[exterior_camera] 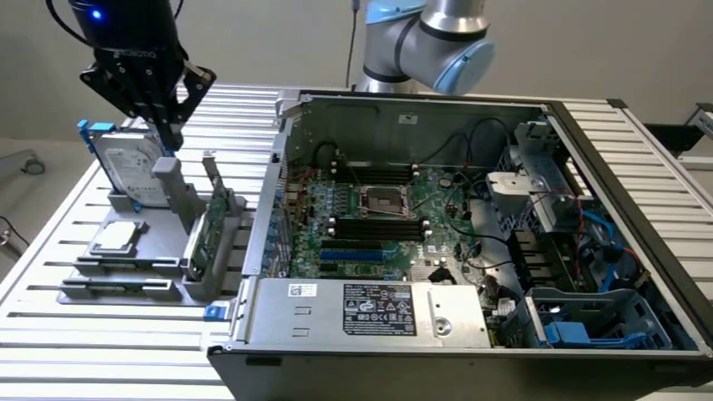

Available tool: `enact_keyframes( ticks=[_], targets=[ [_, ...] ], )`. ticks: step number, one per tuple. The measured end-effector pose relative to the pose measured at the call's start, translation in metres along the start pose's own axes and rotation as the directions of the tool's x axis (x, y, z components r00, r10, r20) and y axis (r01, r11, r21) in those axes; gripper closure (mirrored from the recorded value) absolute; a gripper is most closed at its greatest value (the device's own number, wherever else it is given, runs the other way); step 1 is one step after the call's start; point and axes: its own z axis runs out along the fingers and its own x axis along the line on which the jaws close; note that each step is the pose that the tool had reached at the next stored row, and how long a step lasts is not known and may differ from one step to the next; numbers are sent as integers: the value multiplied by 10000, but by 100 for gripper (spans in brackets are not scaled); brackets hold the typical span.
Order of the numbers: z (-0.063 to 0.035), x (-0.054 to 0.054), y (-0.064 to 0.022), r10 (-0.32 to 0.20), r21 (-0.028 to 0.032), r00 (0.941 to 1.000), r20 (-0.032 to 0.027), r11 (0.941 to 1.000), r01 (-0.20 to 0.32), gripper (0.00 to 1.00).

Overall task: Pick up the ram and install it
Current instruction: 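Reach for the ram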

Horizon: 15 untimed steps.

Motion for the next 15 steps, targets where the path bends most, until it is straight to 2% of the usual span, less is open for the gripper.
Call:
enact_keyframes(
  ticks=[8,10,12,15],
  targets=[
    [12,363,-31,3,427,10000,30,9991,-4,89],
    [16,456,-40,1,518,10000,37,9987,-3,89],
    [24,546,-50,3,569,10000,42,9984,-5,89],
    [48,675,-71,3,582,10000,42,9983,-5,89]
  ],
)
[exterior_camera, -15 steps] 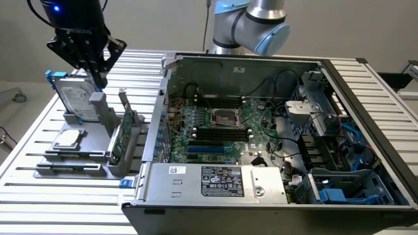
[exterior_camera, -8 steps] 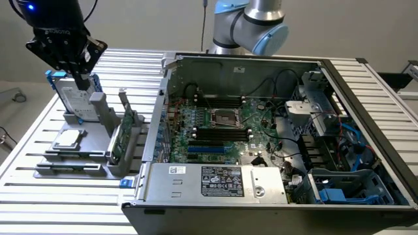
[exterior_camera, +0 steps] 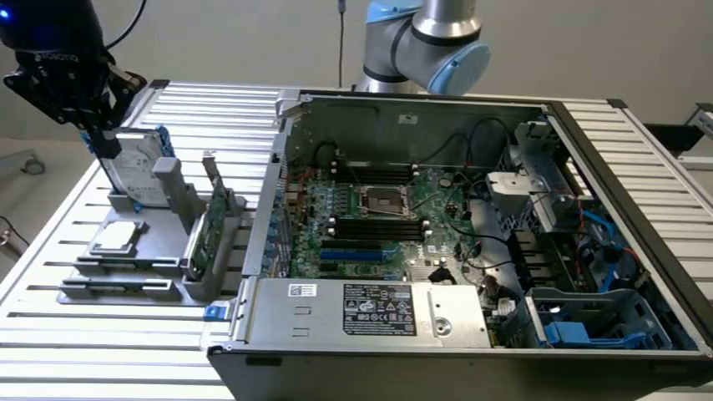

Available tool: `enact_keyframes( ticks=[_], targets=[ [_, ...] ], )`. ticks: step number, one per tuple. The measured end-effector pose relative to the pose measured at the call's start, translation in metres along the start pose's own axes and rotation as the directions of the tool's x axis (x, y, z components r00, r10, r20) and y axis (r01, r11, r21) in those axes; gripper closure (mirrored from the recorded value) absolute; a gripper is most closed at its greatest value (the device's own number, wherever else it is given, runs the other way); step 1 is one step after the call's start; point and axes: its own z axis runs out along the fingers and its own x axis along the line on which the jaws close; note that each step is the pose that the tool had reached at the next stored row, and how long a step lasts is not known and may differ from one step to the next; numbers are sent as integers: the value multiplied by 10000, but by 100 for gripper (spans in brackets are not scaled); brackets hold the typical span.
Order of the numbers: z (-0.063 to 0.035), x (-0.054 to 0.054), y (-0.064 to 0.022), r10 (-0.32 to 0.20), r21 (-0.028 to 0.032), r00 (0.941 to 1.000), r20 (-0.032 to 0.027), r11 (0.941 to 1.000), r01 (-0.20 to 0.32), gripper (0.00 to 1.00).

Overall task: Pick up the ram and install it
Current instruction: 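Reach for the ram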

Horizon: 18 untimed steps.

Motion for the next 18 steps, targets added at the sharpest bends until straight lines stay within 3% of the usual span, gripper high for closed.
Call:
enact_keyframes(
  ticks=[5,18],
  targets=[
    [58,128,-53,-2,1,10000,-6,10000,2,89],
    [246,338,-197,-4,2,10000,-43,10000,4,89]
  ],
)
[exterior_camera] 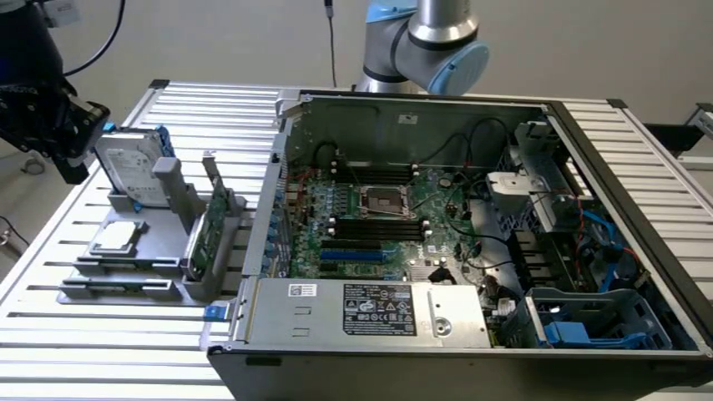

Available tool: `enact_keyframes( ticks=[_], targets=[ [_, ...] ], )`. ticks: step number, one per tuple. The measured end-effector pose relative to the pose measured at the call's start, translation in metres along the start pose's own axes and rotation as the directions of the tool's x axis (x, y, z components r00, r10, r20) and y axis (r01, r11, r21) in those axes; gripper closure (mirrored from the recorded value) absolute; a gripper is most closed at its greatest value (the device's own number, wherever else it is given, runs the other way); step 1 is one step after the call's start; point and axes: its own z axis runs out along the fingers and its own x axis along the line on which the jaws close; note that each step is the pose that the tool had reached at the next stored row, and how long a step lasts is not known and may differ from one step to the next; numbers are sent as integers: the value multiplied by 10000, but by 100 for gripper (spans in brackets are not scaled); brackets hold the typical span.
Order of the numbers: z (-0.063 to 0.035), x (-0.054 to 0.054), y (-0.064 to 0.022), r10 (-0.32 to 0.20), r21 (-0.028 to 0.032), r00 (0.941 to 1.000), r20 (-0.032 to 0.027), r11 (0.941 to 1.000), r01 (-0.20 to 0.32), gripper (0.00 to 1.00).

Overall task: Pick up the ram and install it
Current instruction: 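Reach for the ram, then pick up the ram and move it above insertion slot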

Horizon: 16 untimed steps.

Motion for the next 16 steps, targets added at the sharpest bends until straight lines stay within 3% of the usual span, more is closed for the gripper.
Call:
enact_keyframes(
  ticks=[16],
  targets=[
    [1,2,0,-1,6,10000,-1,10000,1,89]
  ],
)
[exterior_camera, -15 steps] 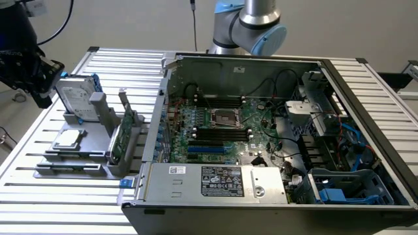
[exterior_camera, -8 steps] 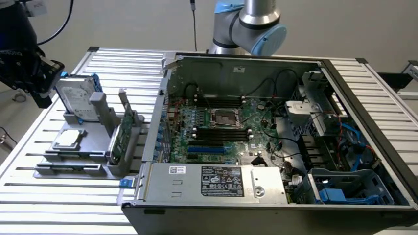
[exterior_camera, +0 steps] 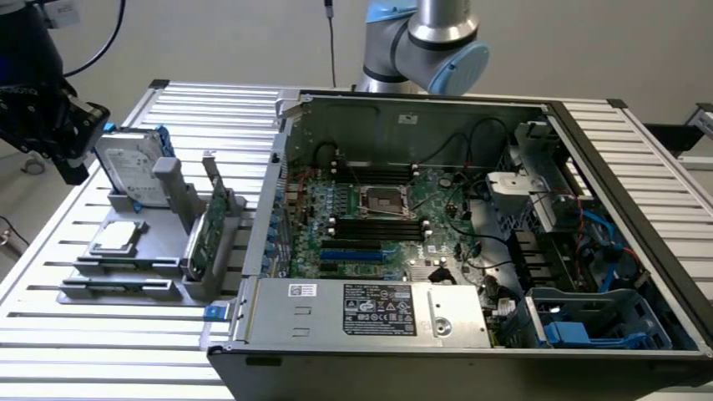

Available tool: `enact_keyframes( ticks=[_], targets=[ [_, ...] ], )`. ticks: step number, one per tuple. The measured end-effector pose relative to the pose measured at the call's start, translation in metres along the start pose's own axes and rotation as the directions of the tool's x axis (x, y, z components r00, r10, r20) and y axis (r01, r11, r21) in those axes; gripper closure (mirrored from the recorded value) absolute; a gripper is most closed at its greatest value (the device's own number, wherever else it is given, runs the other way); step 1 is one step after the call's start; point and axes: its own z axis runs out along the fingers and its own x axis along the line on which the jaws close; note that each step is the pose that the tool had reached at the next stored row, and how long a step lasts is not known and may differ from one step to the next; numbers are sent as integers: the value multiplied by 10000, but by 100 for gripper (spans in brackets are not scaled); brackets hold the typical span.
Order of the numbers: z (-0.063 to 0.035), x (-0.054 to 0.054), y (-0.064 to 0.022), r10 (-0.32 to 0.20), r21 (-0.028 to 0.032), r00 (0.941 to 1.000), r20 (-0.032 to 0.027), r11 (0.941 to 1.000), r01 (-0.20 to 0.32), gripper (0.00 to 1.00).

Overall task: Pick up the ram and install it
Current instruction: 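Pick up the ram and move it above insertion slot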

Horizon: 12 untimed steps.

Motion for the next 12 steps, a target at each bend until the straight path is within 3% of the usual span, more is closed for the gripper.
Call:
enact_keyframes(
  ticks=[5,6,12],
  targets=[
    [0,7,-1,-17,-3,10000,0,10000,17,89],
    [1,17,-2,-89,-28,10000,5,10000,89,89],
    [1,24,-2,-1032,-39,9946,87,9946,1033,89]
  ],
)
